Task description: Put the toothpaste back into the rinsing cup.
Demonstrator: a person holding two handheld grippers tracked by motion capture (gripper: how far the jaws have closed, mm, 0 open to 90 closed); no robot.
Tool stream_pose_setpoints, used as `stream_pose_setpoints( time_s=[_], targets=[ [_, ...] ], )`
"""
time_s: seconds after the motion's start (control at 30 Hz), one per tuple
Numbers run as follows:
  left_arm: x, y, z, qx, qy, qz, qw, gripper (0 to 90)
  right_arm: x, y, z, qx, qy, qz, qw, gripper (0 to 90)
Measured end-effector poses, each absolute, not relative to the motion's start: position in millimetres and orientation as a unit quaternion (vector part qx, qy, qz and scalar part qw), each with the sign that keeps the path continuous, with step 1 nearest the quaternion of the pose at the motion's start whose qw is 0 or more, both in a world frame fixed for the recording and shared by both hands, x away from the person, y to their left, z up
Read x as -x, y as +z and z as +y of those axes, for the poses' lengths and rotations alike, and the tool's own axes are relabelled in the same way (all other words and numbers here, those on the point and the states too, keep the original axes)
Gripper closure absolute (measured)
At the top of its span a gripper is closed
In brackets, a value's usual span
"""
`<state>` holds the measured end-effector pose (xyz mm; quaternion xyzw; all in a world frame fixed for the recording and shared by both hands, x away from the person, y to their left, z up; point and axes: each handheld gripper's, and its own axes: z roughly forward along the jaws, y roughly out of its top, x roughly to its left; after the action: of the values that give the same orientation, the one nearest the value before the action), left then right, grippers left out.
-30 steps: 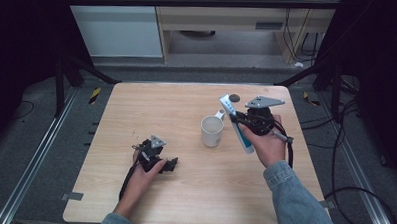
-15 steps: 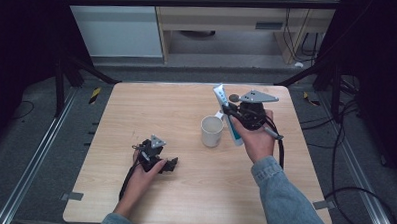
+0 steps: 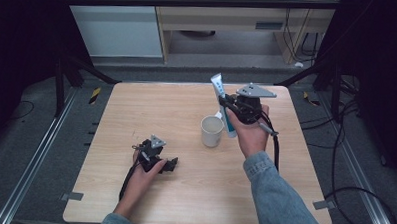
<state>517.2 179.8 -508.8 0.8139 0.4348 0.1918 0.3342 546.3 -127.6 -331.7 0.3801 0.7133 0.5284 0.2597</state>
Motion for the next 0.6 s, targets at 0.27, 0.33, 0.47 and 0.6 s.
stream_pose_setpoints(
  time_s=[0.27,0.33,0.47,0.6],
  targets=[
    [-517.1,-508.8,179.7,-0.813,0.192,0.435,0.334,0.0,-550.7,-335.5,-122.0,-0.384,0.534,0.707,0.261,79.1],
    [-517.1,-508.8,179.7,-0.814,0.192,0.435,0.334,0.0,-552.7,-336.1,-121.0,-0.386,0.539,0.701,0.263,79.0],
    [-517.1,-508.8,179.7,-0.813,0.192,0.436,0.334,0.0,-554.0,-336.8,-119.6,-0.389,0.543,0.696,0.263,79.0],
    [-517.1,-508.8,179.7,-0.813,0.192,0.435,0.334,0.0,-556.0,-339.8,-115.7,-0.389,0.547,0.693,0.264,79.0]
  ],
)
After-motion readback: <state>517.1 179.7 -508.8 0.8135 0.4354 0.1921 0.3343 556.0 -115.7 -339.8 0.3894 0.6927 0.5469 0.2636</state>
